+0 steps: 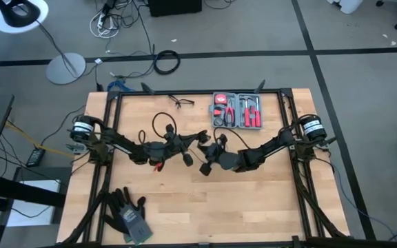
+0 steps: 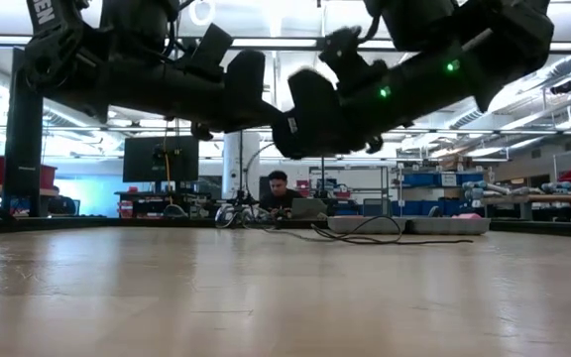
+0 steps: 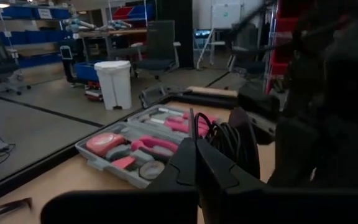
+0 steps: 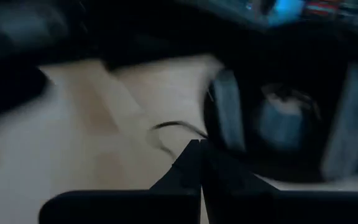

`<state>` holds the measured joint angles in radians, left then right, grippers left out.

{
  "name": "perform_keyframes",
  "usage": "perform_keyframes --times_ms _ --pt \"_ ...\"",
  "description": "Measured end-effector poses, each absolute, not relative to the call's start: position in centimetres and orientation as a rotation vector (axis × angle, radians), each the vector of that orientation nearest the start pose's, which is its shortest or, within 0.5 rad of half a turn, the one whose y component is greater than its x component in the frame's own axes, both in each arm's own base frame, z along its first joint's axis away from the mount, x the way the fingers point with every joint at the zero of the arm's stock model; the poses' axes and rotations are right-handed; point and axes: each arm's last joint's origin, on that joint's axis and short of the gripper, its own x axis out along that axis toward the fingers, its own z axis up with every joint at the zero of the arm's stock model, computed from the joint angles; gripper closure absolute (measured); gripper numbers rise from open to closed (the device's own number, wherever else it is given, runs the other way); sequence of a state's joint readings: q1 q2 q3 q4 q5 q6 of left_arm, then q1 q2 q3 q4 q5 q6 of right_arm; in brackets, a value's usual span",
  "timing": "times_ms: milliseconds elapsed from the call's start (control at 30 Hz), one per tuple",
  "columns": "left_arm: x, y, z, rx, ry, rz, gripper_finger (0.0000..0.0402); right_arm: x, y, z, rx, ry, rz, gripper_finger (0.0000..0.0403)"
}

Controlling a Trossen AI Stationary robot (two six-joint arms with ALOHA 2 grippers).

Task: Coil cords
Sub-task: Coil the black wire onto the spool

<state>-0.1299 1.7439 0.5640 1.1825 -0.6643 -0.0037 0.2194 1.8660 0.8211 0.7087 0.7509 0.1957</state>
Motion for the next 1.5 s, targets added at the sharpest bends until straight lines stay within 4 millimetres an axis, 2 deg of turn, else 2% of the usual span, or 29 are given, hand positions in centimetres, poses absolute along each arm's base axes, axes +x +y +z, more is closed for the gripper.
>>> perform_keyframes --times_ms 300,433,633,733,800,933,1133,1267,1500 --pt "30.4 -2.1 15.5 0.016 0.050 0.552 0.0401 35.5 5.6 15.4 0.064 0.171 -0.504 0.0403" --pt "30.3 -2.0 15.2 0.030 0.079 0.592 0.0401 35.3 5.9 15.7 0.021 0.177 -0.510 0.0403" --pt "30.3 -2.1 15.2 0.028 0.074 0.607 0.0401 32.8 7.7 17.8 -0.125 0.262 -0.732 0.0403" --pt "30.3 -2.2 15.3 0.021 0.064 0.602 0.0401 31.2 8.1 18.9 -0.114 0.295 -0.783 0.0403" --pt "30.3 -2.4 15.5 0.012 0.041 0.596 0.0401 30.4 8.1 18.7 -0.072 0.323 -0.795 0.0403" --pt "30.3 -2.7 15.8 0.015 0.015 0.562 0.0401 29.4 7.7 16.8 0.015 0.364 -0.818 0.0403" --pt "30.3 -2.8 15.9 0.025 0.012 0.555 0.0401 31.2 7.7 13.8 0.103 0.345 -0.745 0.0403" --pt "30.3 -2.8 15.9 0.024 0.010 0.555 0.0401 33.2 7.5 13.0 0.100 0.307 -0.722 0.0403" --pt "30.3 -2.8 15.8 0.024 0.015 0.552 0.0401 36.0 7.1 11.9 0.074 0.347 -0.671 0.0403"
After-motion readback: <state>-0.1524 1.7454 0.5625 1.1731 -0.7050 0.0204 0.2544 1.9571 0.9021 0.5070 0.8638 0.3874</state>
